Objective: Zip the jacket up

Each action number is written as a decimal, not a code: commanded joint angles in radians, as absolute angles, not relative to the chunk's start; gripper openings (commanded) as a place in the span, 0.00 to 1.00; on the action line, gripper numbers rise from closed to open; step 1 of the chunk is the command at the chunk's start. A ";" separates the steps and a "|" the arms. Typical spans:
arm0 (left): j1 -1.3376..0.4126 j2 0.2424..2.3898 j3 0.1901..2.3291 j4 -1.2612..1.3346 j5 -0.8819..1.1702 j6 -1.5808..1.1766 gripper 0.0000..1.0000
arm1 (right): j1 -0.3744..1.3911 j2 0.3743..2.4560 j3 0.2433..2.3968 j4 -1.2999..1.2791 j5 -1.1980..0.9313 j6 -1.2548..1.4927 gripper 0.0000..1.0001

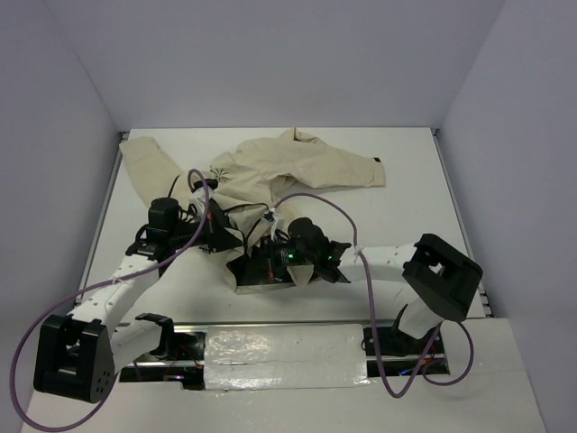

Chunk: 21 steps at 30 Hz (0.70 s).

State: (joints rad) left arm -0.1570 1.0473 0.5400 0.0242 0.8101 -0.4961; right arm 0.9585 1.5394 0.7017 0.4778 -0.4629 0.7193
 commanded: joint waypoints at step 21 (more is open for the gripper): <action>-0.146 1.081 0.523 0.046 0.847 -0.362 0.00 | 0.900 1.851 0.851 0.797 -0.515 0.936 0.00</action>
State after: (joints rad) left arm -0.1524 1.0775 0.5365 0.0242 0.8165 -0.4080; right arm 0.9051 1.8305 0.8162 0.6514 -0.4686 0.9009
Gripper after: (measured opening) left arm 0.040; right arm 0.008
